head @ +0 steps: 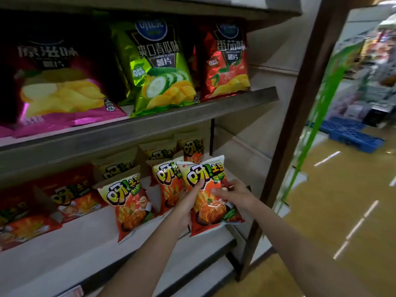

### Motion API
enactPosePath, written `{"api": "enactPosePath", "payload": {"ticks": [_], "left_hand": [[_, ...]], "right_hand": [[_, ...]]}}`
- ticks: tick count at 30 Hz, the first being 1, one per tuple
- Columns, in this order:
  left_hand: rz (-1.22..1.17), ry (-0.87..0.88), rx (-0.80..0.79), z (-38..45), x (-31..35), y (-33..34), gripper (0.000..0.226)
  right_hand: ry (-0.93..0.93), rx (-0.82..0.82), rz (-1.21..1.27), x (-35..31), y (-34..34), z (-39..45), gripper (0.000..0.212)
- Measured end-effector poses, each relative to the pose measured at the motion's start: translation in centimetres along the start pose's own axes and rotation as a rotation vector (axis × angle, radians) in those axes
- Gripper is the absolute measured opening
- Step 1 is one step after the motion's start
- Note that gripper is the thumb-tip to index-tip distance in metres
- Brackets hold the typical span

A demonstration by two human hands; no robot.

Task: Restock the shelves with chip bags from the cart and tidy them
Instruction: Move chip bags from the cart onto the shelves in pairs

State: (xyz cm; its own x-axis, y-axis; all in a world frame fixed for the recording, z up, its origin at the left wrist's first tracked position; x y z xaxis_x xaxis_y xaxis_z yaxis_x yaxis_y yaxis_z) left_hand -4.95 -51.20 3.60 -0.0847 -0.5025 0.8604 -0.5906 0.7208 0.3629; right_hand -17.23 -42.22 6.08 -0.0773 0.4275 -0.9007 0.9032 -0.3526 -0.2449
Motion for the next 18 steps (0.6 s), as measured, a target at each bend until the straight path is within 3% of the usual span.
{"api": "enactPosePath", "payload": {"ticks": [2, 5, 6, 10, 12, 14, 16, 18], "left_hand": [[0.006, 0.048, 0.085, 2.4, 0.4, -0.2, 0.092], [-0.004, 0.092, 0.199, 4.8, 1.5, 0.7, 0.081], [0.022, 0.071, 0.241, 5.7, 1.6, 0.9, 0.083], [0.158, 0.041, 0.389, 9.9, 1.1, 0.2, 0.127], [0.152, 0.008, 0.418, 11.5, 0.8, -0.1, 0.134], [0.124, 0.019, 0.428, 12.0, 1.1, 0.3, 0.124], [0.077, 0.050, 0.463, 12.2, 1.3, 0.5, 0.098], [0.056, 0.077, 0.493, 12.7, 1.2, 0.0, 0.079]], "right_hand": [[-0.028, -0.039, -0.025, 0.5, -1.7, 3.5, 0.096], [-0.057, -0.088, -0.073, -0.2, -3.6, 7.0, 0.050], [-0.062, -0.091, -0.083, 0.1, -4.3, 8.6, 0.052], [-0.061, -0.146, -0.059, 5.6, -6.2, 18.9, 0.096], [-0.053, -0.190, -0.070, 6.0, -6.1, 20.9, 0.095], [-0.054, -0.199, -0.101, 4.0, -6.1, 20.1, 0.075], [-0.049, -0.188, -0.142, 2.5, -5.9, 19.6, 0.056], [-0.048, -0.178, -0.201, 2.3, -5.9, 20.5, 0.051]]}}
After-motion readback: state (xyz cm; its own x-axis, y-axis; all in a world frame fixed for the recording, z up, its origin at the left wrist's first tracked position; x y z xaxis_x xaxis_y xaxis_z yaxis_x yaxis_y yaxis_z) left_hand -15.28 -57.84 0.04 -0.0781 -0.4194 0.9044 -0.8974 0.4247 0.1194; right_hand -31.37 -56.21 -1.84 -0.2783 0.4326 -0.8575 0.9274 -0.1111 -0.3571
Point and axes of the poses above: each hand's wrist, its own z-axis towards the middle knuckle, its own y-axis out of the palm, x = y × z, the point moved 5 cm from there along z, towards the middle knuckle, and after that the axes turned 9 degrees about -x, right-handed, at the moved point
